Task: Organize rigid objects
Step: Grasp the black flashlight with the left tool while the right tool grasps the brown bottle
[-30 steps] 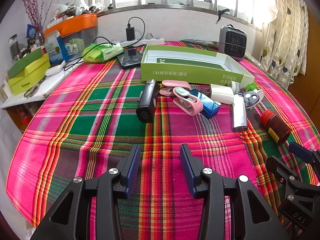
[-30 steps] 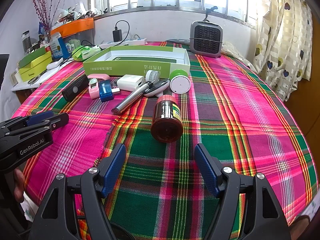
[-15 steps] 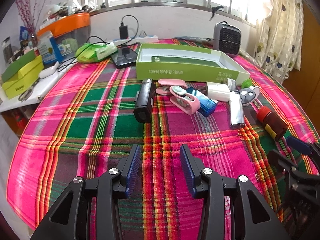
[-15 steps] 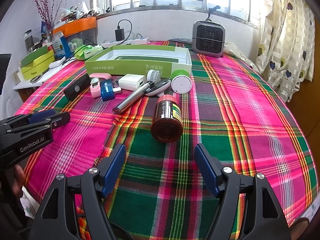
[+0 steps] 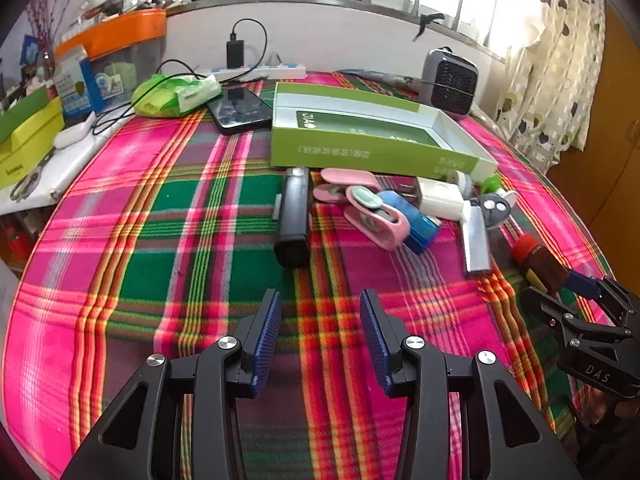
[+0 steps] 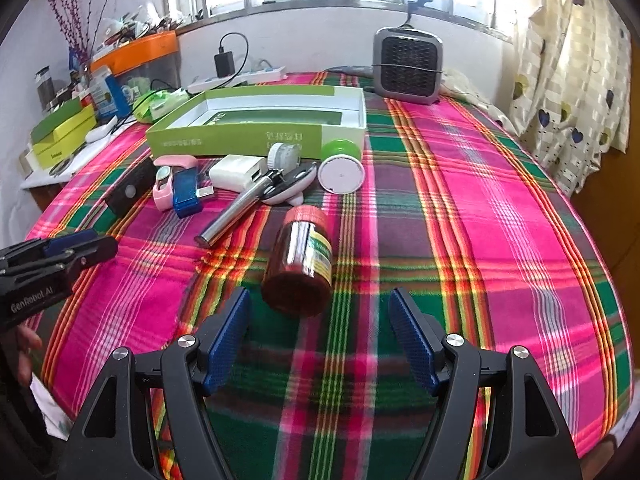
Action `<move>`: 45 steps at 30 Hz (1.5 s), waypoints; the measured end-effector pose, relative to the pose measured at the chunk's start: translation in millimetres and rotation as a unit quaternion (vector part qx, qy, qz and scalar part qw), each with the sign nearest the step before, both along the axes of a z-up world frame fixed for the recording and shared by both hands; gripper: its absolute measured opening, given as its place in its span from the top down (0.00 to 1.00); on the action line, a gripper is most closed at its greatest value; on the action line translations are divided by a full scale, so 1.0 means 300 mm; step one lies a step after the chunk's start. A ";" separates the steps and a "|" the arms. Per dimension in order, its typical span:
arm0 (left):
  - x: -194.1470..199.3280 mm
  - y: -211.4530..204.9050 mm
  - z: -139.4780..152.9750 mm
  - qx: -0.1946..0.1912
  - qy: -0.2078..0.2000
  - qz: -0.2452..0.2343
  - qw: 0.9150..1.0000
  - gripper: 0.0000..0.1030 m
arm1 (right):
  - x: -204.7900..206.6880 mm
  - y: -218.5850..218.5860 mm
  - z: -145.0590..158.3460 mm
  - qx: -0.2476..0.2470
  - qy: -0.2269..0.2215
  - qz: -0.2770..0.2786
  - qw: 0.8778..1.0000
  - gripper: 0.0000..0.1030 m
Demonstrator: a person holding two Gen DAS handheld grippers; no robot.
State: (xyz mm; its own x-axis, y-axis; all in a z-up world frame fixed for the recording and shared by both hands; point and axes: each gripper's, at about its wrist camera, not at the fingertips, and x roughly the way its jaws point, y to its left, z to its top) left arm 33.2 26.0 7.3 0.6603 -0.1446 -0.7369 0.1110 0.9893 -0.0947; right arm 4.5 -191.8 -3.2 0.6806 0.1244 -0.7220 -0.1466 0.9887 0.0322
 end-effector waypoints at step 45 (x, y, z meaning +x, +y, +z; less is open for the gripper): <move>0.256 0.001 0.004 0.035 0.022 0.021 0.999 0.73 | 0.132 -0.046 0.010 0.005 0.009 -0.004 1.000 0.68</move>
